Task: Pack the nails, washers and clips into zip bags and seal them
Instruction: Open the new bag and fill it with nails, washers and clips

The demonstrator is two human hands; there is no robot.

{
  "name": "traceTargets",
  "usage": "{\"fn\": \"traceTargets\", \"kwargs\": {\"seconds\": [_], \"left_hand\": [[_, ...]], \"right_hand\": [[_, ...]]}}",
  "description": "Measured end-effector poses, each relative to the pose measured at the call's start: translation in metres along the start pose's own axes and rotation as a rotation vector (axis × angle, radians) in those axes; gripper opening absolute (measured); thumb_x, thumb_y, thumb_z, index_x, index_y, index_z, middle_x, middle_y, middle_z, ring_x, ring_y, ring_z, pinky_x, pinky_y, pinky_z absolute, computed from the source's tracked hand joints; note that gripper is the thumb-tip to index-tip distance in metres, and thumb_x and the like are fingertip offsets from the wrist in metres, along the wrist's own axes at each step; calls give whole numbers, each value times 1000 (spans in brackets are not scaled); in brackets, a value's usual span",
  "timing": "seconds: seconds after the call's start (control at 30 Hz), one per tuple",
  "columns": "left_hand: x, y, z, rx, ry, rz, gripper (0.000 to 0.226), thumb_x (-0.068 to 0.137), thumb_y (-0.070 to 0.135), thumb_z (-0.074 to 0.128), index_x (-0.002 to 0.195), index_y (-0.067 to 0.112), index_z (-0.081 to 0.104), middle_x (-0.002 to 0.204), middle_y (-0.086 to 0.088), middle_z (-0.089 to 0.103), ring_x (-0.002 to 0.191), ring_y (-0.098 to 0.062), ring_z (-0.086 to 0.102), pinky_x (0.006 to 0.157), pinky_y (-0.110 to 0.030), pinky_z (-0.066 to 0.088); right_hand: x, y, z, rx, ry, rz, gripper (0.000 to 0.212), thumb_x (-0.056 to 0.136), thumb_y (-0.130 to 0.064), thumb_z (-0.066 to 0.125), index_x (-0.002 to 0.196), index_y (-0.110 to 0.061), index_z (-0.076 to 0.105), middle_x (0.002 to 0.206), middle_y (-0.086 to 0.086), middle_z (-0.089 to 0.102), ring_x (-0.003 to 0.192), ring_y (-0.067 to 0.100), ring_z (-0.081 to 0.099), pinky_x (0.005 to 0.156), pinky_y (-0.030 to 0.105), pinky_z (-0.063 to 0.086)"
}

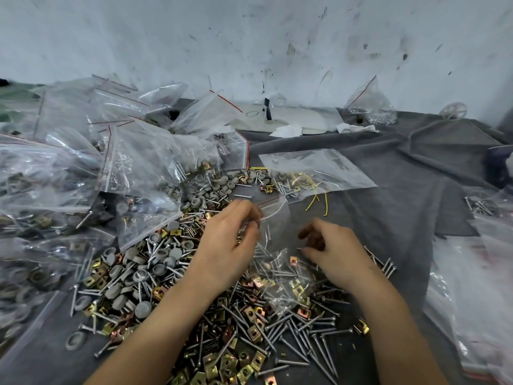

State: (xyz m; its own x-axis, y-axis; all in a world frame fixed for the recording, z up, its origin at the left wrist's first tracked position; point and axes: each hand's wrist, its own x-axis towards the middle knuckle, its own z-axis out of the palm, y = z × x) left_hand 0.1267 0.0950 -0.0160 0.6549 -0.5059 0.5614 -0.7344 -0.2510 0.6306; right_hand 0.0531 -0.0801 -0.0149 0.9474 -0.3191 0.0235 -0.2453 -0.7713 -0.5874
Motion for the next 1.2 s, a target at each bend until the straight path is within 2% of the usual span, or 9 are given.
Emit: {"fn": "traceTargets", "kwargs": {"seconds": [0.07,0.23,0.33,0.47,0.63,0.77,0.9,1.03,1.2], "left_hand": [[0,-2,0,5,13,6,20,87,1,47,78,19,49,88,-4,64,79,-6,57,71,-12,44],[0,-3,0,9,1,2,27,88,-7,50,79,18,50,91,-4,64,84,-5,57,73,-10,44],[0,0,-1,-38,-52,40,30,87,1,43,76,29,44,95,-5,64,85,-8,57,74,-11,43],[-2,6,-2,-126,-206,136,25,84,15,33,76,39,37,103,-3,61,89,-12,56,72,-18,43],[-3,4,1,-159,-226,202,16,84,18,34,80,31,42,103,-2,59,92,-15,56,75,-25,44],[-2,0,2,-161,-148,181,14,85,16,35,79,15,47,101,-2,60,92,-9,54,75,-18,41],[-2,-1,1,-158,-41,138,22,85,17,34,78,5,51,101,-3,62,95,-3,55,76,-12,38],[0,-2,-1,-189,112,125,18,86,15,35,83,10,52,103,4,62,96,-1,55,76,-9,39],[0,-3,-2,-261,221,91,14,90,16,35,88,17,49,104,7,59,98,-4,56,78,-15,41]], "right_hand": [[1,0,3,-94,-14,27,17,86,-9,66,101,-17,64,88,-3,58,85,15,56,74,21,42],[3,4,4,-58,129,20,14,88,-7,63,95,-18,69,85,-6,62,77,8,57,63,11,38],[0,-5,-1,295,463,-53,21,82,-9,71,84,-28,63,80,-12,66,70,-3,61,63,3,43],[-10,-22,-6,804,683,-172,22,75,-20,77,75,-35,61,74,-6,72,70,9,70,66,21,56],[-12,-28,1,657,480,-266,17,72,-23,78,74,-32,64,79,-8,71,78,5,68,70,13,50],[-11,-27,2,501,497,-293,13,79,-46,65,85,-34,68,94,-17,68,94,2,62,79,14,47],[-4,-12,-2,266,562,-107,11,89,-16,61,95,-21,70,93,-4,70,89,13,62,77,24,48],[-1,1,2,-76,156,117,17,87,-12,62,102,-16,70,100,6,67,94,22,61,79,26,46],[-2,0,2,-100,15,115,9,84,-23,70,83,-21,61,84,-8,48,81,13,49,72,23,37]]}}
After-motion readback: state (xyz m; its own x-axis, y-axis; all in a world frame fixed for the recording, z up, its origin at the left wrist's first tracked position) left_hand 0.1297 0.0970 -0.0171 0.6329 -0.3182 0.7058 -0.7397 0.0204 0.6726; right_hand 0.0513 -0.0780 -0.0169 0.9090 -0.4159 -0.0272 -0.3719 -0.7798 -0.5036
